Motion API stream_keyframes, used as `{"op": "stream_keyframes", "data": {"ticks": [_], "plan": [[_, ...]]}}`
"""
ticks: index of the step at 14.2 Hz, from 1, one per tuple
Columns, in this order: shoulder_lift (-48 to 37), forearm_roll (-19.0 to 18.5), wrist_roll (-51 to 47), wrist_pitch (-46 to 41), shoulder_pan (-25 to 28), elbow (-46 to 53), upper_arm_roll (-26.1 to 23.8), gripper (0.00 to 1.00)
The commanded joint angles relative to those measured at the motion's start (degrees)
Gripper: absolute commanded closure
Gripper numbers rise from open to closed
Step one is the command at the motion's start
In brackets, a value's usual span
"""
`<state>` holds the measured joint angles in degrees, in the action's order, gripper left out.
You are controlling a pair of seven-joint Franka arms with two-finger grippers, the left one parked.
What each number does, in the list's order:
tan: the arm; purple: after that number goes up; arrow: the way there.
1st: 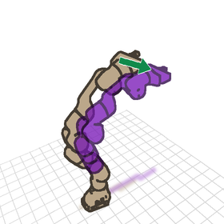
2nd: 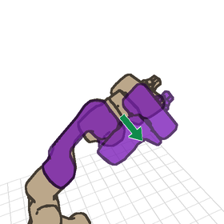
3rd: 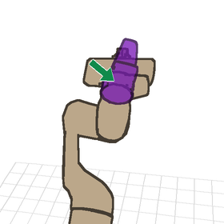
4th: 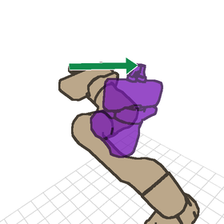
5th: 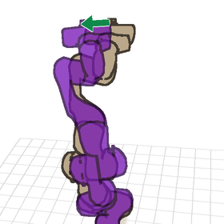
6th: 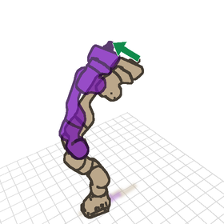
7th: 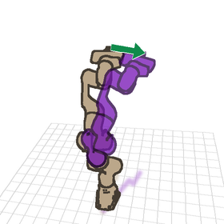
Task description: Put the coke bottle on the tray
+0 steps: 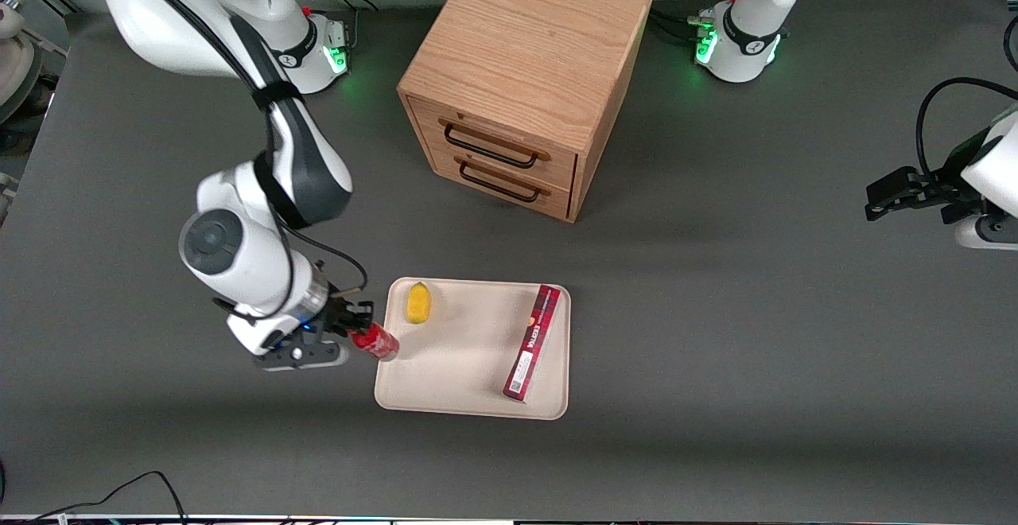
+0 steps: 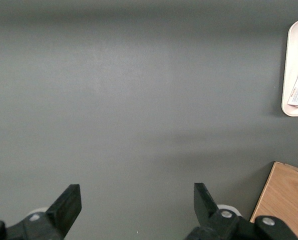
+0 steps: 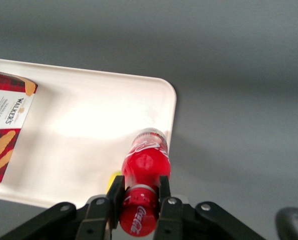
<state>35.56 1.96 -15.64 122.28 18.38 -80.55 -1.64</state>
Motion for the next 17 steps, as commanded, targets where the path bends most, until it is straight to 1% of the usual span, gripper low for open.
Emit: {"op": "stream_keyframes", "data": {"ticks": [1,4,5,6,8,9,12,13,14,16,17], "plan": [[5.5,1.0,-3.1,-2.0,1.9,8.0,1.0,1.00],[8.0,0.9,-4.1,-0.8,2.7,10.1,1.2,1.00],[8.3,1.0,-4.0,0.1,2.7,10.0,1.3,0.63],[8.6,0.9,-4.0,0.3,2.7,10.1,1.7,0.01],[7.0,0.6,-3.8,-0.5,2.4,10.1,1.8,0.00],[4.3,0.2,-3.4,-2.5,1.8,9.8,2.2,0.00],[-5.1,-2.0,-3.2,-16.4,-1.6,9.5,2.3,0.00],[-8.7,-2.2,-2.6,-21.5,-2.6,8.0,2.3,0.00],[-12.9,-2.7,-1.4,-23.3,-3.1,5.2,2.3,0.00],[-22.9,-2.8,2.4,-23.7,-5.8,-2.8,2.3,0.00],[-27.6,-2.8,2.6,-23.8,-6.9,-6.2,2.3,0.00]]}}
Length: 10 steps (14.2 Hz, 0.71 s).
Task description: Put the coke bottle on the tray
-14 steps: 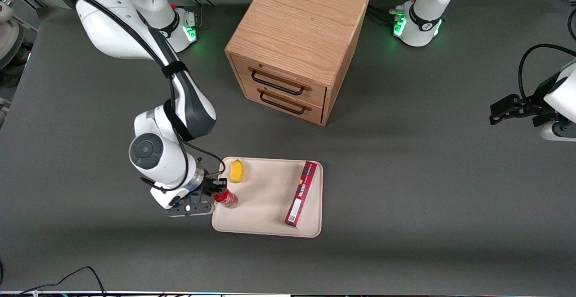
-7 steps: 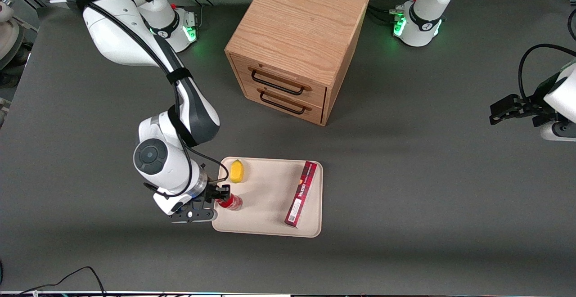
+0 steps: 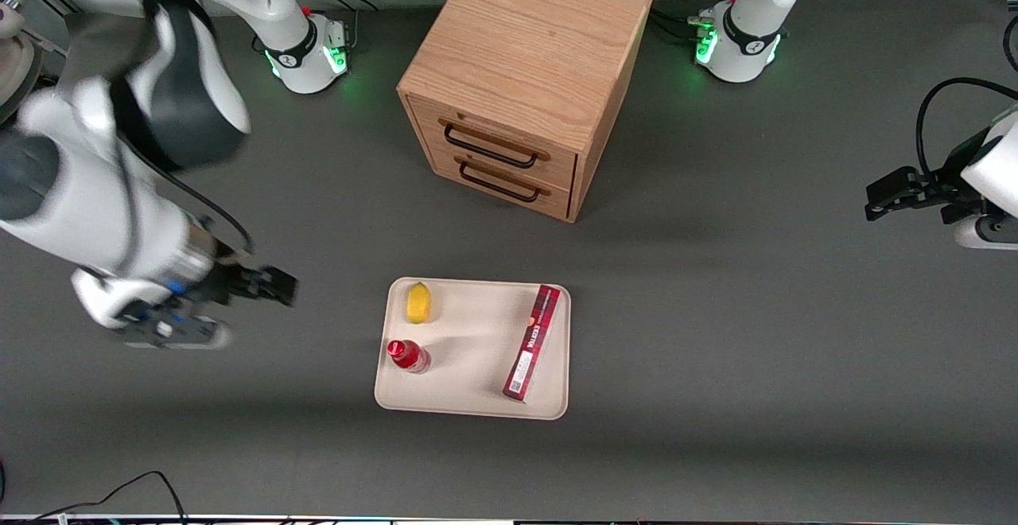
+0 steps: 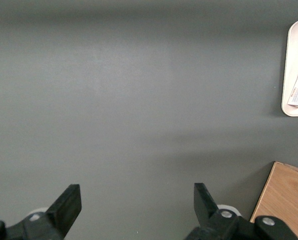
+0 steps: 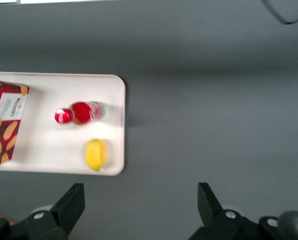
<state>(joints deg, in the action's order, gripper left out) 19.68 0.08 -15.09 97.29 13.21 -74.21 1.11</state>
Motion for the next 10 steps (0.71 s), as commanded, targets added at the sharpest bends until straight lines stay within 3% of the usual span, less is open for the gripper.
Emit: {"op": "stream_keyframes", "data": {"ticks": [1,5,7,10], "plan": [[-15.9,-0.8,2.1,1.2,-3.2,-15.4,-0.4,0.00],[-25.6,-0.5,11.2,1.1,-11.1,-22.5,0.4,0.00],[-26.2,0.1,14.6,-0.5,-11.7,-22.6,3.3,0.00],[-24.6,0.0,14.6,-1.1,-11.6,-19.9,2.8,0.00]]}}
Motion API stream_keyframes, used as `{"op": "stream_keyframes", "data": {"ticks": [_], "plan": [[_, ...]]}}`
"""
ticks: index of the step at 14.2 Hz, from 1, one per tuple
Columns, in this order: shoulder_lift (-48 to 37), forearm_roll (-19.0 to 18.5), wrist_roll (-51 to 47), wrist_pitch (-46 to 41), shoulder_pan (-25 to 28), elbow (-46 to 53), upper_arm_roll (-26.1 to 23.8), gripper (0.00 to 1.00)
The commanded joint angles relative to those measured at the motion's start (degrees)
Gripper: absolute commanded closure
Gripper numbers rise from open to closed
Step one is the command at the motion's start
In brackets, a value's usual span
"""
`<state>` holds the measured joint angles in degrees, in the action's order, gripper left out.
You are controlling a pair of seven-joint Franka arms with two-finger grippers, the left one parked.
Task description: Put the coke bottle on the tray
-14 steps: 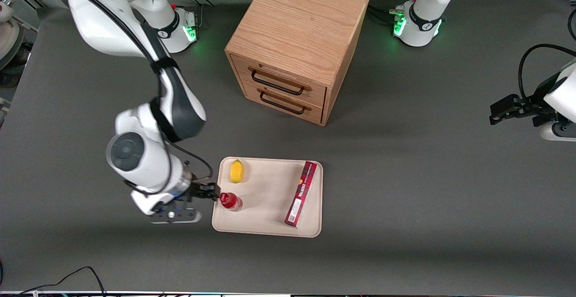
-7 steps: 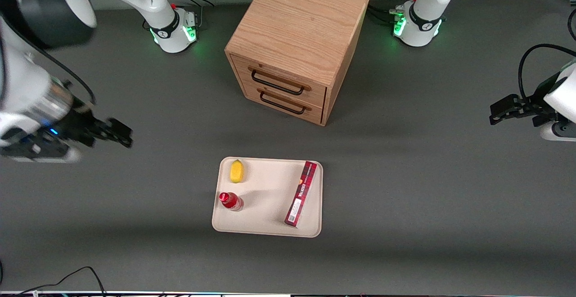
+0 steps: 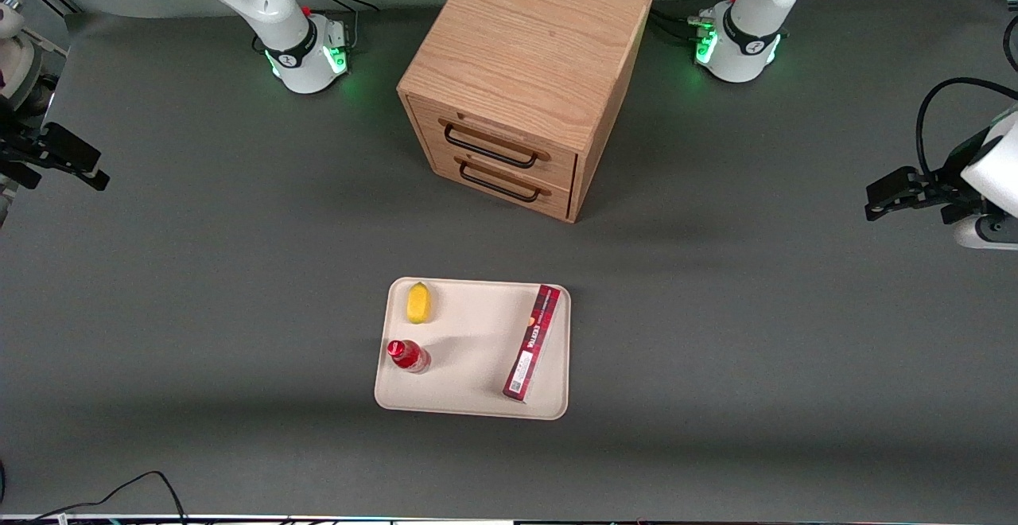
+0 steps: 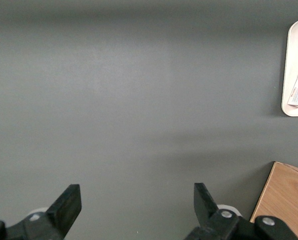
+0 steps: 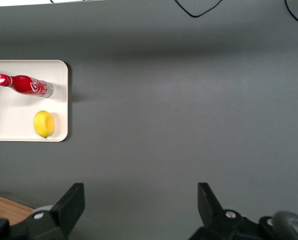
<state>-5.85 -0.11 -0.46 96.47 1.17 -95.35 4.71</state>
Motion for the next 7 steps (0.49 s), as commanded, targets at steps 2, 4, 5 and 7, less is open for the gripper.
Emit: {"op": "stream_keyframes", "data": {"ticks": [2,4,5,7], "plan": [[1.5,0.2,-0.4,-0.5,0.5,2.3,-0.8,0.00],[1.5,0.2,-0.4,-0.9,0.6,2.4,-0.6,0.00],[1.5,0.2,-0.6,-1.5,0.6,2.4,-0.6,0.00],[1.6,0.3,-0.7,-1.6,0.6,2.3,-0.5,0.00]]}}
